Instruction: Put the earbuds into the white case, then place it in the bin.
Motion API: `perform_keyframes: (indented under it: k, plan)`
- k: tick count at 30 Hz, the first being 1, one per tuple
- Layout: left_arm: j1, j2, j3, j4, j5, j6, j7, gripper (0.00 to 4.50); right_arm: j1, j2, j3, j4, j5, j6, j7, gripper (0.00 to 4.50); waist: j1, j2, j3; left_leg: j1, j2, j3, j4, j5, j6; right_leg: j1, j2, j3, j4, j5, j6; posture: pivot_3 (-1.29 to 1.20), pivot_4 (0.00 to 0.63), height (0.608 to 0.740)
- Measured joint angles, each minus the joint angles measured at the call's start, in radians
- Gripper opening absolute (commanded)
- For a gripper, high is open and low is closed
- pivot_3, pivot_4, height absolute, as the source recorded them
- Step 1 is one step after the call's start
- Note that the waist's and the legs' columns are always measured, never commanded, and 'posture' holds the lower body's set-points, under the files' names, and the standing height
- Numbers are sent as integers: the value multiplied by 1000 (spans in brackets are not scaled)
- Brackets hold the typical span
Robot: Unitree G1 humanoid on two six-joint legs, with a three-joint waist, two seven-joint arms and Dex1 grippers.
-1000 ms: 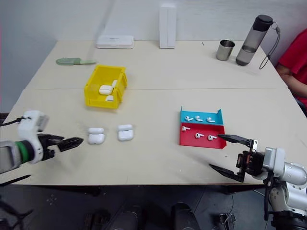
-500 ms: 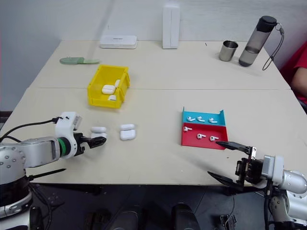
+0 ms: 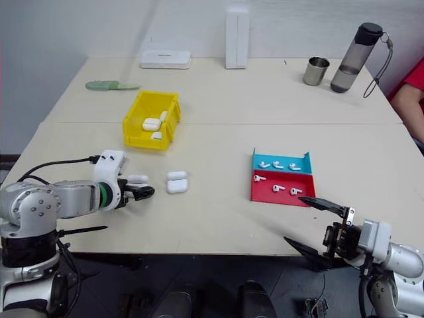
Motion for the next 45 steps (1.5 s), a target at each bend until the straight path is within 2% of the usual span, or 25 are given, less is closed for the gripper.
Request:
perform_keyframes:
  k: [1,4,5,12,16,18,19,20,22,24,27,31,36,45]
  plan:
    - [1,-2,-8,0,17,-4,-11,3904,6,3,0,-2,-1,-2,-3,4500,2,2,-1,0,0,0,0,0,0,0,0,0,0,0,0,0,150,740]
    - [10,2,-12,-3,62,-11,-45,2967,19,9,0,-4,-6,-14,-11,4500,3,4,-3,0,0,0,0,0,0,0,0,0,0,0,0,0,150,740]
    - [14,4,-12,-6,71,-15,-63,2818,21,14,0,-6,-7,-16,-15,4500,3,4,-3,0,0,0,0,0,0,0,0,0,0,0,0,0,150,740]
    - [66,79,-13,-37,107,-49,-219,2817,17,27,3,-11,-19,-23,-30,4500,-5,4,-3,0,0,0,-1,0,0,0,0,0,-1,0,0,0,150,740]
    - [152,238,16,-23,100,-215,-480,2817,7,28,5,-10,-21,-23,-33,4500,-16,3,-2,-1,1,0,-2,0,-1,-1,1,0,-3,0,0,0,150,740]
    - [228,367,50,10,114,-418,-736,2817,1,26,6,-9,-21,-20,-33,4500,-16,3,-2,-1,1,0,-3,0,-1,-1,1,0,-5,0,0,0,150,740]
    - [248,399,52,13,121,-460,-797,2817,3,25,4,-7,-21,-20,-33,4500,-15,3,-2,-1,1,0,-4,0,-1,0,1,0,-7,0,0,0,150,740]
    - [291,456,54,25,136,-561,-931,2817,0,22,4,-4,-21,-18,-32,4500,-15,3,-2,-1,1,0,-4,0,0,0,0,0,-8,0,0,0,150,740]
    - [341,487,57,46,146,-717,-1144,2817,-3,17,2,1,-21,-16,-30,4500,-10,5,-1,-1,0,0,-4,0,0,2,0,0,-10,0,0,0,150,740]
    - [345,445,61,57,136,-826,-1271,2817,-16,11,2,3,-21,-15,-28,4500,-1,5,-1,-2,0,0,-3,0,1,2,-1,0,-11,0,0,0,150,740]
    - [292,296,97,62,82,-965,-1354,2817,-16,-4,1,5,-22,-12,-27,4500,11,5,-1,-3,1,-1,-2,-1,2,1,0,-1,-10,0,0,0,150,740]
    - [234,150,100,10,10,-1038,-1355,2817,-26,-14,-1,7,-28,-9,-29,4500,8,4,-1,-3,1,0,-1,-1,3,1,0,-1,-9,0,0,0,150,740]
    - [225,22,26,-12,1,-1101,-1355,2817,-15,-32,-12,5,-28,-4,-32,4500,1,3,0,-3,1,0,-1,-1,3,1,1,-1,-8,0,0,0,150,740]
    - [186,-184,-107,26,63,-1304,-1406,2817,35,-47,-92,-2,-29,5,-72,4500,3,3,0,-3,1,1,0,-1,3,2,2,-1,-8,0,0,0,150,740]
